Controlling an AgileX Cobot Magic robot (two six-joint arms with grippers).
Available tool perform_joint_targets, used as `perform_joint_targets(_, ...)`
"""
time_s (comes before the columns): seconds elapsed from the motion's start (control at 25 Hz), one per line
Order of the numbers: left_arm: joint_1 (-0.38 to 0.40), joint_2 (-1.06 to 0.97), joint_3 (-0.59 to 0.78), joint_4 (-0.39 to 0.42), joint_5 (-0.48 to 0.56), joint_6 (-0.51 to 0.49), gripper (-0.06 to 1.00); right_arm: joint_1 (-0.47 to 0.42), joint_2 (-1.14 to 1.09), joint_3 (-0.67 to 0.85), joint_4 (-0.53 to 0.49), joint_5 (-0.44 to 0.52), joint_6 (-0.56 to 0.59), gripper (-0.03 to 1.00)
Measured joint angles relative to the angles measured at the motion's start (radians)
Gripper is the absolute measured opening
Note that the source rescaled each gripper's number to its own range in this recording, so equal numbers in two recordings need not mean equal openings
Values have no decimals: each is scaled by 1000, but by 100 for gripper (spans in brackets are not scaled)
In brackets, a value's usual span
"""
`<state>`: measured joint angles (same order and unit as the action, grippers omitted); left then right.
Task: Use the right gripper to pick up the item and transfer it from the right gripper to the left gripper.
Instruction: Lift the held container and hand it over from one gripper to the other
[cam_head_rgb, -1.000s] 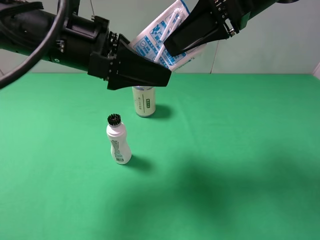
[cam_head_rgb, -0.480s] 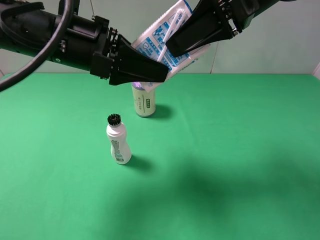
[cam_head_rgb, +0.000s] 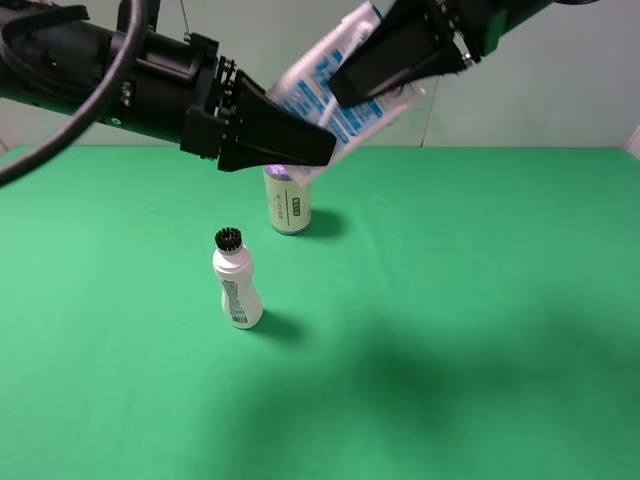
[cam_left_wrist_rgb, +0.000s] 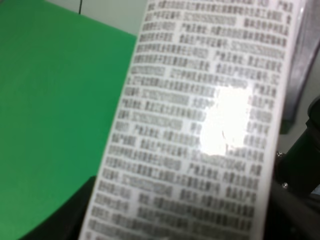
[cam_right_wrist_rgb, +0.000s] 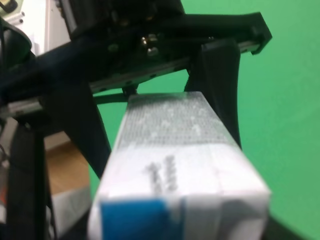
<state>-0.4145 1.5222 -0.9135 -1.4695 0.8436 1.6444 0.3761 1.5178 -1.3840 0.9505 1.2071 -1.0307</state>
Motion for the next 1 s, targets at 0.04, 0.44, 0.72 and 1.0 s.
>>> perform_joint_targets(0.04, 0, 2, 0, 8, -7, 0, 0, 0, 0, -1, 5, -21, 34, 73)
perform_joint_targets(0.44, -1, 9, 0, 8, -21, 0, 0, 0, -1, -2, -5, -48, 82, 100)
perform_joint_targets(0.72, -1, 9, 0, 8, -22, 0, 0, 0, -40, -2, -122, -113, 116, 100)
perform_joint_targets(1.0, -1, 9, 0, 8, -23, 0, 0, 0, -161, -2, -398, -151, 301, 100)
